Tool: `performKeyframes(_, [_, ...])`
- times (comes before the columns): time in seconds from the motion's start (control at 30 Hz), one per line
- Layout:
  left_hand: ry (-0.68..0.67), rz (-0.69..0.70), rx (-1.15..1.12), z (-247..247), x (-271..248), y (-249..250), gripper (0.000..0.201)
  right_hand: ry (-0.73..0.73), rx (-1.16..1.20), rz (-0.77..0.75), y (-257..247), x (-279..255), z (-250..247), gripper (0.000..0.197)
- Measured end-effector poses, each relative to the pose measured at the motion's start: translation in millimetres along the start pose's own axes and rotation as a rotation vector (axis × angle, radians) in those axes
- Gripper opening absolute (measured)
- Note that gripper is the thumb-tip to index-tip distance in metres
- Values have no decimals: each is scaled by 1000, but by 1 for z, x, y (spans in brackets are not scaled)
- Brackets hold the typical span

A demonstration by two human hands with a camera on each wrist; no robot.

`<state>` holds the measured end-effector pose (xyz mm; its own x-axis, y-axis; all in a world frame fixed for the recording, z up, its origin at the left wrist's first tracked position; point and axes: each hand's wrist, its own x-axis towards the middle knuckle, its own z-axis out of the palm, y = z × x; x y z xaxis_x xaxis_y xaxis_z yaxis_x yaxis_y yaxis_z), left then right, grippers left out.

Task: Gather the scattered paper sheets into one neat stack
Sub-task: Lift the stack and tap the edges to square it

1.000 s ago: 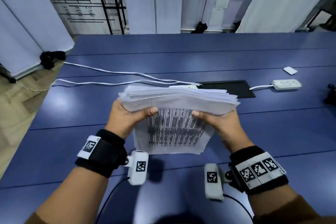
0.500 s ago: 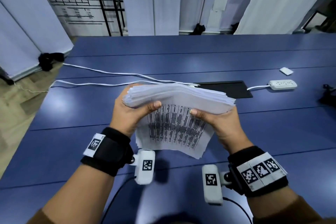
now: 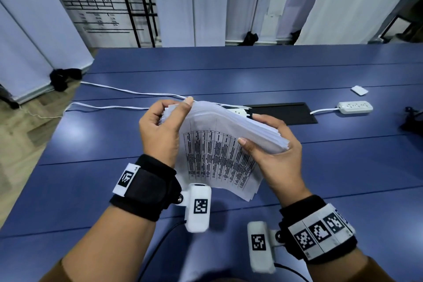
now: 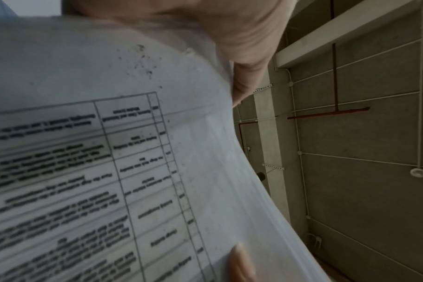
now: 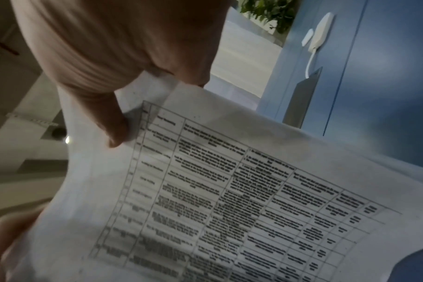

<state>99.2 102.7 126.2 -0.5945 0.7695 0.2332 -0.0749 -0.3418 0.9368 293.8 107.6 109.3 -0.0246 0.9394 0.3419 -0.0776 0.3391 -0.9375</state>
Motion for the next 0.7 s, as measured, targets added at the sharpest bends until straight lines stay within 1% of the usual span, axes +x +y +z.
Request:
performKeyframes(0.1, [1, 16, 22, -5, 4, -2, 15, 16, 75, 82, -2, 4, -4, 31])
performKeyframes(0.2, [-58, 86, 59, -10, 6, 1, 10, -3, 158, 156, -2, 5, -7, 28])
performKeyframes(0.27, [-107, 116, 40, -16, 5, 0, 4, -1, 221, 205, 0, 4, -7, 26])
performKeyframes(0.33, [-142, 127, 66, -26, 5, -7, 25, 20, 256, 225, 3, 4, -8, 25])
performKeyframes(0.4, [-193, 112, 103, -36, 3, -19, 56, 24, 247, 232, 4, 4, -9, 24])
performKeyframes(0.47, [-250, -15, 45, -41, -5, -31, 95, 14, 250, 248, 7, 5, -12, 23])
performKeyframes(0.5, [-267, -89, 4, -41, -9, -36, 109, 9, 250, 259, 8, 6, -13, 23])
performKeyframes(0.53, [-268, -151, -41, -41, -11, -40, 115, 9, 247, 270, 10, 6, -14, 25])
performKeyframes(0.6, [-267, -225, -131, -39, -14, -41, 117, 34, 241, 270, 11, 8, -14, 30])
performKeyframes(0.63, [-263, -231, -158, -39, -13, -39, 118, 50, 247, 262, 11, 9, -13, 31])
performKeyframes(0.7, [-257, -190, -182, -38, -8, -32, 110, 90, 274, 250, 11, 11, -9, 30])
